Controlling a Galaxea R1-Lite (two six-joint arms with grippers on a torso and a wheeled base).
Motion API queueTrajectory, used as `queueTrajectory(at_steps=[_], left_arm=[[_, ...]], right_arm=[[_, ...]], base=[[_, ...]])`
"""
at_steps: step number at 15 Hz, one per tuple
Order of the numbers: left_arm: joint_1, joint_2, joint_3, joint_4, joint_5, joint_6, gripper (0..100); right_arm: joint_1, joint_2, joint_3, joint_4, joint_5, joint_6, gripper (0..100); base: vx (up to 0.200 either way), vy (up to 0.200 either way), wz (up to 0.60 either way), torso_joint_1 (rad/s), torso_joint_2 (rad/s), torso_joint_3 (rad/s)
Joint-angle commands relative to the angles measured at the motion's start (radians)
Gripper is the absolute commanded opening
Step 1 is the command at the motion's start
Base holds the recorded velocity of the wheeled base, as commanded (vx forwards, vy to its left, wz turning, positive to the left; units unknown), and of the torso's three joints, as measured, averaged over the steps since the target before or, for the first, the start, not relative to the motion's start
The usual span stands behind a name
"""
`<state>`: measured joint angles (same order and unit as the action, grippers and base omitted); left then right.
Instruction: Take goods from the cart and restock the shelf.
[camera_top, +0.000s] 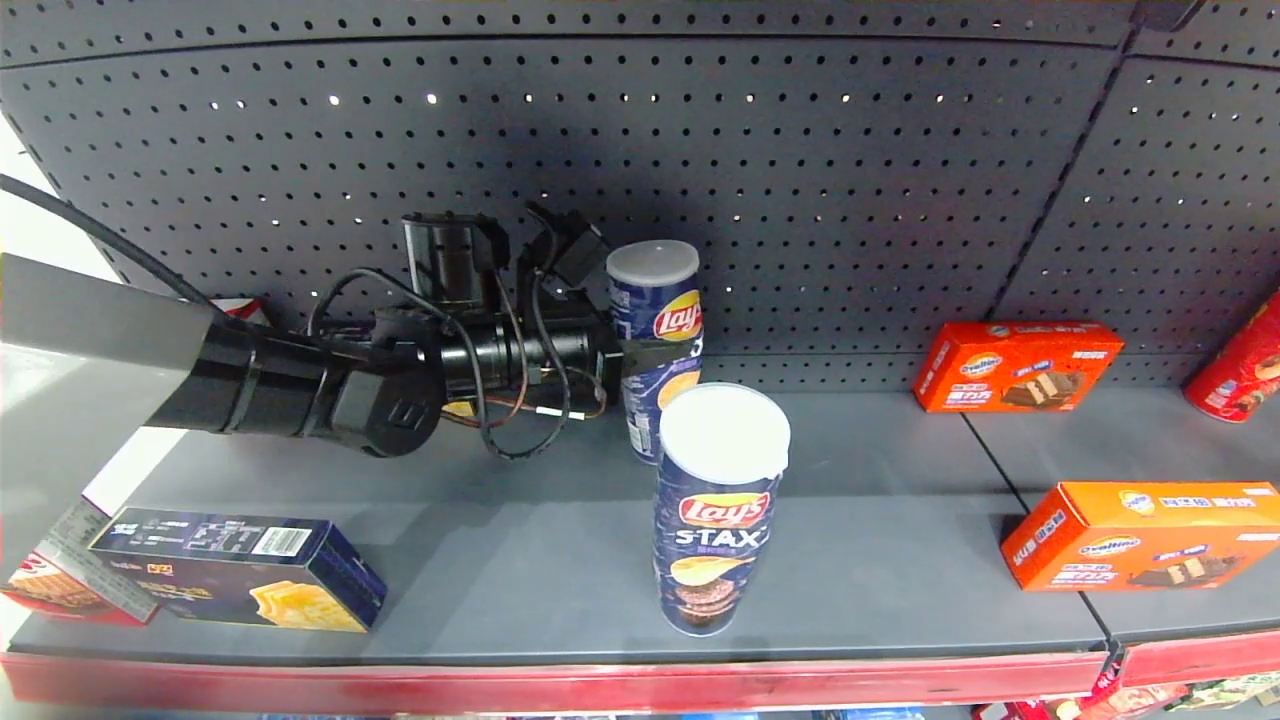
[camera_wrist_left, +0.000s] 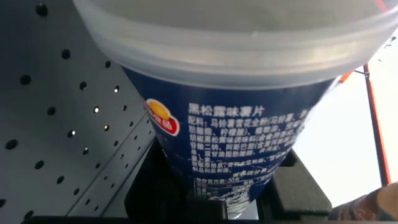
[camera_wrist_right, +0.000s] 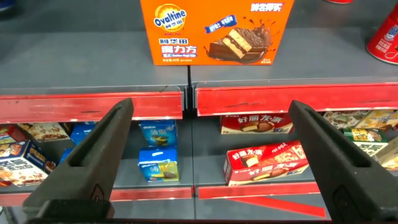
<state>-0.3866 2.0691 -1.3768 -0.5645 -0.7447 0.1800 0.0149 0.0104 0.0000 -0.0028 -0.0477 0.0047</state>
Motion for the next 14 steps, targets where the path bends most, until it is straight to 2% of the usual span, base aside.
queueTrajectory(at_steps=[1, 3, 12, 13, 14], left_arm=[[0.003, 0.014, -0.002, 0.0, 0.002, 0.029, 0], [0.002, 0.031, -0.002, 0.0, 0.004, 0.05, 0], [0.0, 0.068, -0.057, 0.001, 0.005, 0.052, 0], [-0.005, 0.069, -0.057, 0.001, 0.005, 0.052, 100], [-0.009, 0.069, -0.057, 0.001, 0.007, 0.052, 100]], right_arm=[[0.0, 0.003, 0.0, 0.0, 0.0, 0.0, 100], [0.0, 0.003, 0.0, 0.0, -0.001, 0.0, 100], [0.0, 0.003, 0.0, 0.0, -0.001, 0.0, 100], [0.0, 0.003, 0.0, 0.0, -0.001, 0.0, 100], [0.0, 0.003, 0.0, 0.0, 0.0, 0.0, 100]], base=[[0.0, 0.0, 0.0, 0.0, 0.0, 0.0], [0.0, 0.0, 0.0, 0.0, 0.0, 0.0], [0.0, 0.0, 0.0, 0.0, 0.0, 0.0], [0.0, 0.0, 0.0, 0.0, 0.0, 0.0], [0.0, 0.0, 0.0, 0.0, 0.0, 0.0]])
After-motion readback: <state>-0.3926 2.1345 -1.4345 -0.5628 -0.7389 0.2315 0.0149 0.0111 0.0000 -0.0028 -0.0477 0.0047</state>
